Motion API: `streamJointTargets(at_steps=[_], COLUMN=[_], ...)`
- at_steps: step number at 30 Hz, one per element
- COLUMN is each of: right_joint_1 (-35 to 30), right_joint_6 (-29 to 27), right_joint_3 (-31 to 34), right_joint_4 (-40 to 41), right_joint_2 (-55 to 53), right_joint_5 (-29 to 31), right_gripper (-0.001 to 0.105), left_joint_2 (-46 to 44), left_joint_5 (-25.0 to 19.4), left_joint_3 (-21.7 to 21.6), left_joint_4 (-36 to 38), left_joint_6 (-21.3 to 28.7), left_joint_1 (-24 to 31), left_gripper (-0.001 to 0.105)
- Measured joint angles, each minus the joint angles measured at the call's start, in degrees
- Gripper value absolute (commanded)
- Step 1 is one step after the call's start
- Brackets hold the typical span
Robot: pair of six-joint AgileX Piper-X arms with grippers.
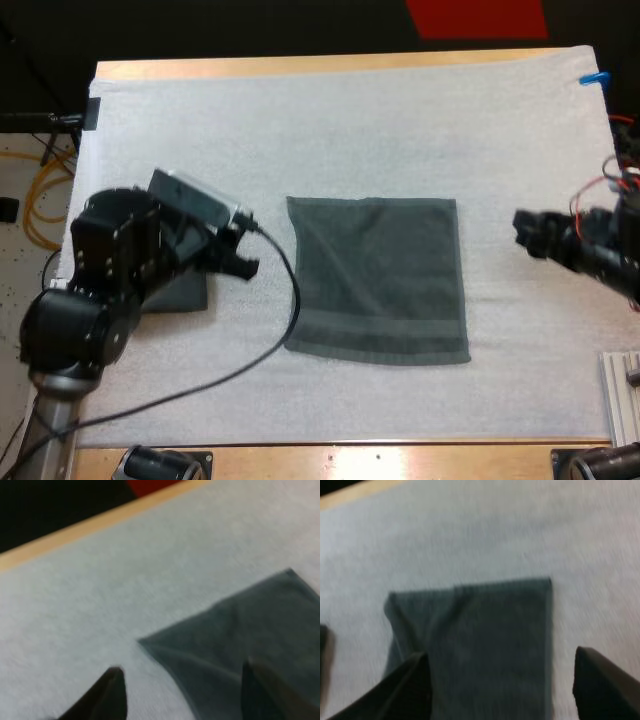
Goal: Pick towel from pile fold and stack
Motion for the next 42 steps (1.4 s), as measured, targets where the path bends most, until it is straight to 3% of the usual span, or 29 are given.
streamJointTargets(at_steps=[7, 17, 23, 28, 33, 36, 40, 42], right_joint_1=[0.0, 0.0, 0.0, 0.0, 0.0, 0.38, 3.11, 5.36], right_joint_6=[0.08, 2.43, 4.79, 6.26, 6.48, 6.48, 6.48, 6.84], right_joint_3=[6.82, 20.65, 28.51, 32.58, 33.41, 33.41, 33.41, 33.41], right_joint_4=[9.63, 8.18, -0.62, -5.71, -8.05, -9.73, -12.52, -14.17], right_joint_2=[-5.96, -6.83, -6.31, -3.29, 1.55, 4.86, 9.44, 11.55], right_joint_5=[2.43, 2.21, -6.53, -12.22, -16.13, -16.71, -16.73, -16.05], right_gripper=[0.059, 0.058, 0.038, 0.035, 0.035, 0.042, 0.062, 0.063], left_joint_2=[-1.81, -1.81, -1.81, -1.81, -1.81, -1.81, -1.81, -1.81], left_joint_5=[0.59, 0.59, 1.8, 7.2, 9.02, 9.54, 9.61, 9.61], left_joint_3=[2.69, 18.86, 26.28, 29.38, 29.53, 29.53, 29.53, 29.53], left_joint_4=[10.62, 8.46, 2.94, -1.65, -3.03, -3.01, -3.01, -3.01], left_joint_6=[-0.32, -1.75, -3.49, -6.61, -7.47, -7.62, -7.6, -7.6], left_joint_1=[0.0, 0.0, 0.0, 0.0, 0.0, 0.0, 0.0, 0.0], left_gripper=[0.049, 0.049, 0.049, 0.049, 0.049, 0.049, 0.049, 0.049])
